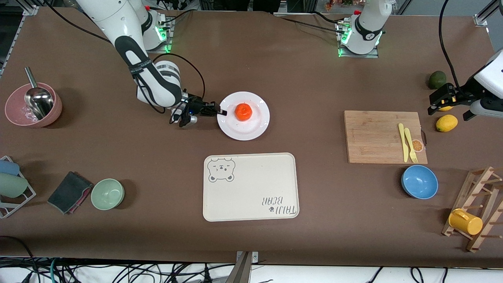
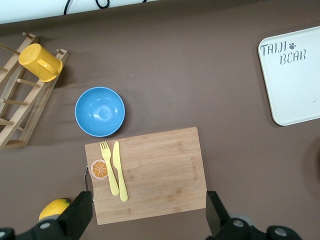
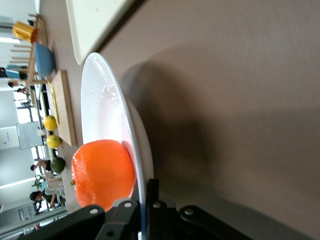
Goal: Place orange and plate with both arms
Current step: 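Slide the plate with the right gripper onto the bear tray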
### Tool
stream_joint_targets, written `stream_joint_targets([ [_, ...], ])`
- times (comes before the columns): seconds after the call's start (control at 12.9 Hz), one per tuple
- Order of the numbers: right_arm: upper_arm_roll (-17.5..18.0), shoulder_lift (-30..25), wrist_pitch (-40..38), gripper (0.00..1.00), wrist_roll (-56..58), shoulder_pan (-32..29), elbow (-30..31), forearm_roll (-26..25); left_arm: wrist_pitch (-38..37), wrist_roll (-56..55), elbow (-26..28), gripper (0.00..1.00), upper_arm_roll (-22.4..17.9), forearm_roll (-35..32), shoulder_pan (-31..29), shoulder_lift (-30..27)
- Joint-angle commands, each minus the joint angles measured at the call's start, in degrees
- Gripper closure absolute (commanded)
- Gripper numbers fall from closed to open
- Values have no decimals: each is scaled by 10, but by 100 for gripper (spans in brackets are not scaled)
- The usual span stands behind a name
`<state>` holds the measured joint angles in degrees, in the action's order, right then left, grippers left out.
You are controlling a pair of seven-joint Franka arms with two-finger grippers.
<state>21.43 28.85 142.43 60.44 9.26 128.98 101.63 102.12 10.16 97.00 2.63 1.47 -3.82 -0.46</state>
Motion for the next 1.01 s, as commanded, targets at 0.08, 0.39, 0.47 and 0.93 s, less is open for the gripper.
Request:
stream_joint_targets([
  [0.08,4,21,4,100,-94,-16,-110,-4,-1,14,-6,0,2,14,0,2],
  [0.39,-6,136,19,100,-131,-10,-284,-30,-1,14,-4,0,3,13,3,3],
  [0.47,-10,172,34,100,-131,5,-332,-36,-1,14,-4,0,3,13,3,3],
  [0.93,-52,206,43,100,-357,19,-407,-282,-5,14,-3,0,4,14,3,3],
])
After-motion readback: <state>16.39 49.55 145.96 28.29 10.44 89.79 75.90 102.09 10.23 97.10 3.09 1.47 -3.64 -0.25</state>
